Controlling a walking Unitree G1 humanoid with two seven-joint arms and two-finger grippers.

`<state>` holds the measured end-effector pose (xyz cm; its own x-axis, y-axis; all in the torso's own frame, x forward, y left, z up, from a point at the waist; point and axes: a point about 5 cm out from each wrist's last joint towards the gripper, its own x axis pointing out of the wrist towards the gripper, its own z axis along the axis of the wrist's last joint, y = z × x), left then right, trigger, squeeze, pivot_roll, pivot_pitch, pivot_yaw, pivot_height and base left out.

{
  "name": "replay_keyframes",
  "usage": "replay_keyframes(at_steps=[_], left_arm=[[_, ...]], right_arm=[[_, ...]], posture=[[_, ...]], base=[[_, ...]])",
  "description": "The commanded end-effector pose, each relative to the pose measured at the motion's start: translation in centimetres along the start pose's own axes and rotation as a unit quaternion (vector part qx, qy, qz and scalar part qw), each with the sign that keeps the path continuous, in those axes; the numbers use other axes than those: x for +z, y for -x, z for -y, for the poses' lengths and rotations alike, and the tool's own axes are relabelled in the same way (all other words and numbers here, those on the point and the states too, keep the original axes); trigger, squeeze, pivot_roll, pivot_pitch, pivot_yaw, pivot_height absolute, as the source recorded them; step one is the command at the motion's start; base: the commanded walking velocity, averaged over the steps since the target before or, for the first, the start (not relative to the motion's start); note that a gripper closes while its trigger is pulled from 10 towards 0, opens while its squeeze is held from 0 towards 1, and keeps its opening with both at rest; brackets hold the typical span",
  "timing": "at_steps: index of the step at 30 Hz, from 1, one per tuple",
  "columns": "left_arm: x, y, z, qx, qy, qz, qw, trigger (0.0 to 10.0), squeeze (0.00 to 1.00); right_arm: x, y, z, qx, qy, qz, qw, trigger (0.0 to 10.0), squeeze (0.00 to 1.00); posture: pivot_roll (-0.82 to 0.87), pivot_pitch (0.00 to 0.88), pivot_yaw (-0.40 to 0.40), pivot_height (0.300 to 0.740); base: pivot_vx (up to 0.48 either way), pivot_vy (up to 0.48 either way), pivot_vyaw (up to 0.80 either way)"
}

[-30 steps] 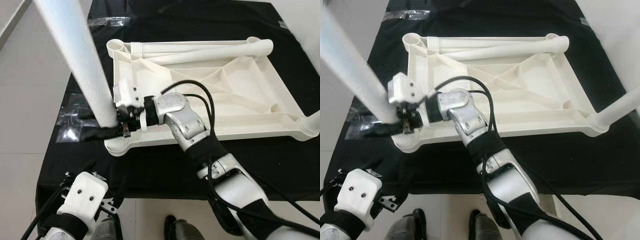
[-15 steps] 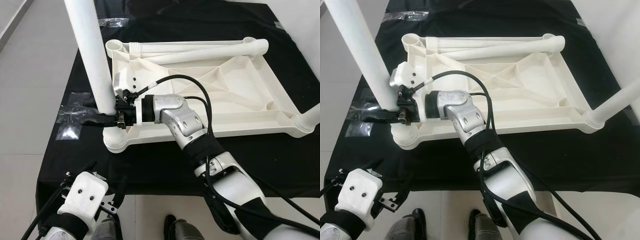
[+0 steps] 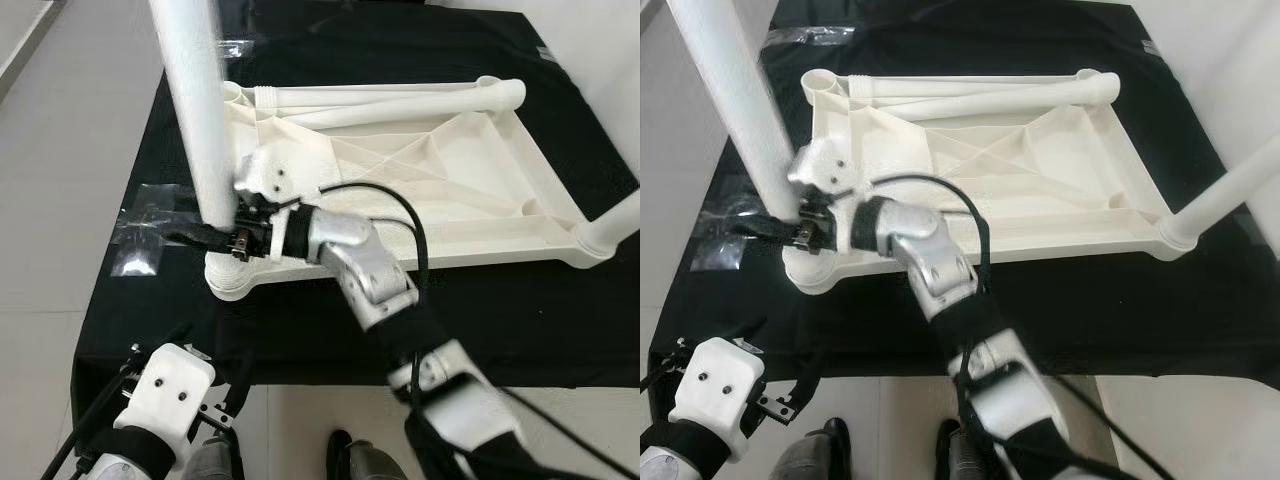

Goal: Building children table

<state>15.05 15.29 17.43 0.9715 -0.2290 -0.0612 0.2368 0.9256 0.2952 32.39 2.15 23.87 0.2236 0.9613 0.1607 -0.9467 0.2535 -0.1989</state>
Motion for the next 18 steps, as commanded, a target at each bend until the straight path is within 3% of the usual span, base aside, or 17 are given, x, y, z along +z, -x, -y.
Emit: replay_keyframes(at_steps=[1,14,18], left_arm=[[-0.5,0.1,0.1,-0.001,0.004,-0.017,1.000,10.0,0.00],[-0.7,-0.1,0.1,0.001,0.003,-0.017,1.000,10.0,0.00],[-0.7,-0.2,0.0,0.001,0.003,-0.017,1.000,10.0,0.00]], right_arm=[[-4.1,1.3,-0.5,-0.026,-0.041,-0.074,0.996,10.0,0.00],[-4.0,0.9,-2.1,0.042,0.037,-0.082,0.995,10.0,0.00],[-5.0,1.0,-2.4,0.041,0.053,-0.129,0.989,10.0,0.00]], posture=[[0.13,0.327,-0.126,0.740],[0.13,0.311,-0.131,0.740],[0.13,0.314,-0.132,0.740]], base=[[0.000,0.000,0.00],[0.000,0.000,0.00],[0.000,0.000,0.00]])
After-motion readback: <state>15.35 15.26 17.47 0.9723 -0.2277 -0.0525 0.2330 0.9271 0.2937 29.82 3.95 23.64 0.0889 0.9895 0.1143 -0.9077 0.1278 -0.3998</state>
